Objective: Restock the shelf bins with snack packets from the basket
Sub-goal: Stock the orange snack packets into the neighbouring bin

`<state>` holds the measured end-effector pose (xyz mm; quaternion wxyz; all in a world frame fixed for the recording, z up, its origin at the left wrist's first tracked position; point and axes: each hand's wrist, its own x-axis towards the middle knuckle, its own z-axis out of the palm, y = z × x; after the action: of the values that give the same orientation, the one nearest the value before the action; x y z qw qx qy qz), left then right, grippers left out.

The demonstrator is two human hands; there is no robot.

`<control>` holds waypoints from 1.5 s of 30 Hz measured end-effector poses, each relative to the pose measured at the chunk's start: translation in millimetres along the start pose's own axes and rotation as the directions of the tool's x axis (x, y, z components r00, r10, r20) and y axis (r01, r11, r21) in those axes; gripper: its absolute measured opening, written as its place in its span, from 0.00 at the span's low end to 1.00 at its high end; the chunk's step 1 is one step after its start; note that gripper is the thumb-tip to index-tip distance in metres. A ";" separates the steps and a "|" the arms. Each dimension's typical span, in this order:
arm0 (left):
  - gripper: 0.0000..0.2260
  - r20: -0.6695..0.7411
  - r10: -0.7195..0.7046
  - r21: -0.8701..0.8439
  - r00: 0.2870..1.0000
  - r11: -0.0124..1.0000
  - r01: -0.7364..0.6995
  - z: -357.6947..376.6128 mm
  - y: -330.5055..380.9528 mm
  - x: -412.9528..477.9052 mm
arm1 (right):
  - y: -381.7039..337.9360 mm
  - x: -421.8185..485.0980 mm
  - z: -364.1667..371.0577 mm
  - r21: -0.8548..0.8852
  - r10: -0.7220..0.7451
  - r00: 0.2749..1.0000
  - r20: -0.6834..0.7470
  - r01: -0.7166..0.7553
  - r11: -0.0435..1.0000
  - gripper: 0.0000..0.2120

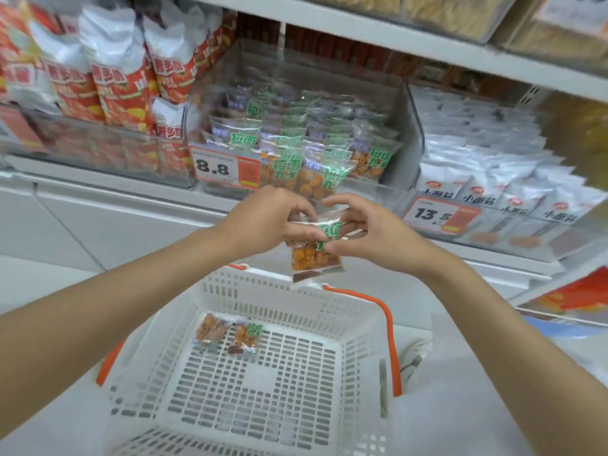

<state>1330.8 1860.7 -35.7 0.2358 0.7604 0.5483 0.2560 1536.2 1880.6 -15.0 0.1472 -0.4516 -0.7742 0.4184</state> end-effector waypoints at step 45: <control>0.17 0.030 0.027 0.200 0.999 0.979 -0.033 -21.6 8.6 174.2 | -20.0 107.7 -105.6 -0.958 0.042 0.982 -0.181 -0.186 0.216 0.20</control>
<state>1369.6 2026.3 8.9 0.1614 0.7919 0.5566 0.1928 1529.6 2018.7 48.5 -0.1522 -0.5238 -0.8204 -0.1712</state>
